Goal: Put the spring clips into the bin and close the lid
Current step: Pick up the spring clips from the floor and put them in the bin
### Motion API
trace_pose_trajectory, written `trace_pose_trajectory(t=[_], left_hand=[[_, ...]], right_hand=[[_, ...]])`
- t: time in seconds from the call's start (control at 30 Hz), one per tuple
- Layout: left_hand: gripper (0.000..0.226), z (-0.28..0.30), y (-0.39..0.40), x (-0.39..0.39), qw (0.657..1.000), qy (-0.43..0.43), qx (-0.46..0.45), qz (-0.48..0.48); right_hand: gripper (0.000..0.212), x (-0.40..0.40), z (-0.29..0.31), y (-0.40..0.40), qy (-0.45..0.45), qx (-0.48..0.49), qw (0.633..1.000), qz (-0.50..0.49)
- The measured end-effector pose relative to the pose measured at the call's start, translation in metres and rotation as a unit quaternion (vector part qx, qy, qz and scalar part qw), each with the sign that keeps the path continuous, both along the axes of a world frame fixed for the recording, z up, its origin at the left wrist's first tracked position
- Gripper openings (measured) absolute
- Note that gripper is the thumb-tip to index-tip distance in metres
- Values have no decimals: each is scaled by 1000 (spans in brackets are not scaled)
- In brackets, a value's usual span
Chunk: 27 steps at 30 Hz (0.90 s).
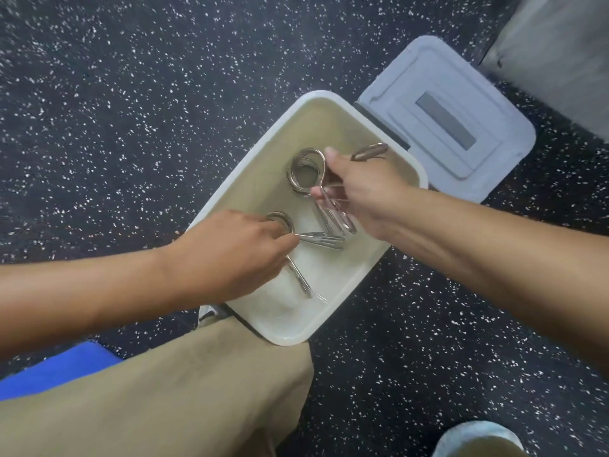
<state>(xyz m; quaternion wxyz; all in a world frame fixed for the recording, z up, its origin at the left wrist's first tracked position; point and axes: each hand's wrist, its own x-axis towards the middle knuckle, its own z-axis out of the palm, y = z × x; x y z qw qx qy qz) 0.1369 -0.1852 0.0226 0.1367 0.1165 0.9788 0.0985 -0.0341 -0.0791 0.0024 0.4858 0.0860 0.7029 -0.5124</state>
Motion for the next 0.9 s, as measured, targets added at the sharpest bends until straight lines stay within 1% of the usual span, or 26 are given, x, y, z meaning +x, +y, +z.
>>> trace_pose_trajectory(t=[0.17,0.23,0.3,0.4,0.47,0.57,0.6,0.63,0.67,0.7,0.73,0.83,0.9], left_hand=[[28,3,-2,12,999,-18,13,24],[31,1,-2,13,999,-20,12,29],[33,0,0,11,999,-17,16,35],[34,0,3,10,999,-13,30,43],[39,0,5,10,998,-20,33,52],[39,-2,7,11,998,-14,31,52],[38,-2,7,11,998,-14,29,51],[37,-2,6,11,998,-12,23,50],[36,-1,5,11,998,-10,17,52],[35,0,5,11,998,-10,13,53],[35,0,4,11,998,-11,13,53],[38,-1,3,10,998,-12,21,58],[40,0,3,8,998,-11,14,61]], right_hand=[[13,6,-37,-13,-10,39,995,-95],[16,5,-44,-14,-29,54,991,-118],[19,3,-48,-12,-66,60,988,-122],[15,4,-49,-11,-111,82,984,-109],[11,4,-48,-13,-118,83,983,-117],[14,6,-45,-17,-108,67,982,-138],[17,7,-44,-18,-98,69,982,-142],[31,8,-49,-19,-84,83,982,-149],[52,10,-54,-18,-64,100,981,-155],[67,9,-65,-17,-48,115,979,-162],[70,10,-62,-15,-41,122,979,-158],[43,17,-31,-13,-33,126,982,-140],[29,18,-26,-8,-30,129,982,-134]])
